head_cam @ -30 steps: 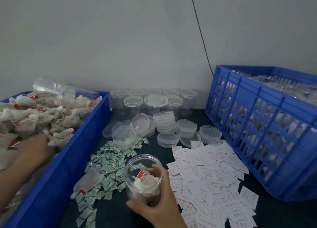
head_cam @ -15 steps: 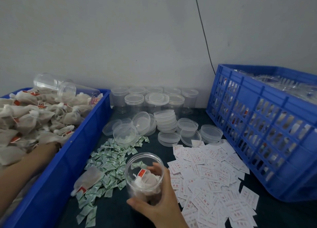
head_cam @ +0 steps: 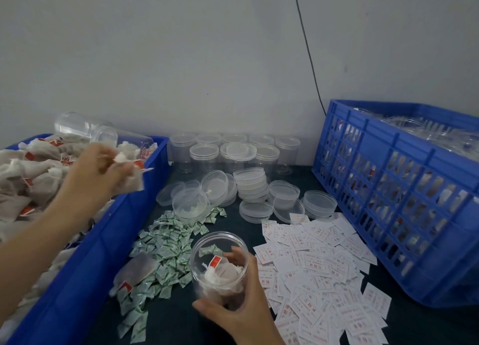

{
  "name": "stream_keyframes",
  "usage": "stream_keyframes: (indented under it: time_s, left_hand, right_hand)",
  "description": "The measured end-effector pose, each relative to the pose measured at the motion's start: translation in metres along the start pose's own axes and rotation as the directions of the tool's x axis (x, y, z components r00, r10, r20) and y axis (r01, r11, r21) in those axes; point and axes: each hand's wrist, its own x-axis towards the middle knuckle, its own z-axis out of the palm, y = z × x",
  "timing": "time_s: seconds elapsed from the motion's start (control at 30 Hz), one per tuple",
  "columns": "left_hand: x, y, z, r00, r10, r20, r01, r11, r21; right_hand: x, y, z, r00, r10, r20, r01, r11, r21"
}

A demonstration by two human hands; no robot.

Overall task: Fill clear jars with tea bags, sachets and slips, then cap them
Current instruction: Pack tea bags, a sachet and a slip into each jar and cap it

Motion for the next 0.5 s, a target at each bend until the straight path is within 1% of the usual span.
stream_keyframes:
  time_s: [0.07, 0.1, 0.13, 0.2, 0.27, 0.3, 0.33, 0.4, 0.43, 0.5]
  left_hand:
    - [-0.021, 0.034, 0.015, 0.990, 0.032, 0.137, -0.012, 0.990, -0.144]
    - [-0.031, 0.047, 0.022, 0.978, 0.060, 0.197, -0.026, 0.985, -0.170]
    - [-0.040, 0.057, 0.029, 0.963, 0.094, 0.253, -0.051, 0.984, -0.173]
    - [-0.057, 0.067, 0.042, 0.926, 0.119, 0.358, -0.064, 0.984, -0.164]
    - [-0.070, 0.067, 0.053, 0.887, 0.087, 0.453, -0.020, 0.989, -0.149]
    - [-0.075, 0.065, 0.058, 0.861, 0.053, 0.507, 0.005, 0.994, -0.113]
    - [-0.079, 0.060, 0.062, 0.839, 0.028, 0.544, 0.000, 0.999, -0.051]
    - [-0.086, 0.050, 0.066, 0.831, 0.030, 0.555, -0.093, 0.992, 0.085]
    - [-0.089, 0.046, 0.066, 0.838, 0.036, 0.545, -0.119, 0.986, 0.118]
    - [-0.096, 0.039, 0.065, 0.849, 0.021, 0.527, -0.090, 0.990, 0.106]
  right_hand:
    - [0.000, -0.001, 0.000, 1.000, -0.006, -0.002, 0.006, 1.000, 0.005]
    - [0.000, -0.001, 0.000, 1.000, -0.008, -0.003, 0.008, 1.000, 0.005]
    - [-0.001, -0.002, -0.001, 1.000, -0.010, -0.001, 0.010, 1.000, 0.009]
    - [-0.001, -0.002, -0.002, 1.000, -0.010, -0.001, 0.011, 1.000, 0.010]
    - [0.000, -0.002, -0.002, 1.000, -0.020, -0.007, 0.020, 1.000, 0.003]
    - [0.000, -0.002, -0.002, 1.000, -0.028, -0.012, 0.028, 1.000, -0.008]
    - [0.001, -0.002, -0.002, 0.999, -0.043, -0.020, 0.043, 0.999, -0.017]
    - [0.003, -0.005, 0.000, 0.997, -0.072, -0.024, 0.071, 0.996, -0.050]
    - [0.005, -0.007, 0.000, 0.996, -0.084, -0.030, 0.082, 0.995, -0.056]
    - [0.006, -0.010, 0.001, 0.995, -0.101, -0.026, 0.099, 0.994, -0.054]
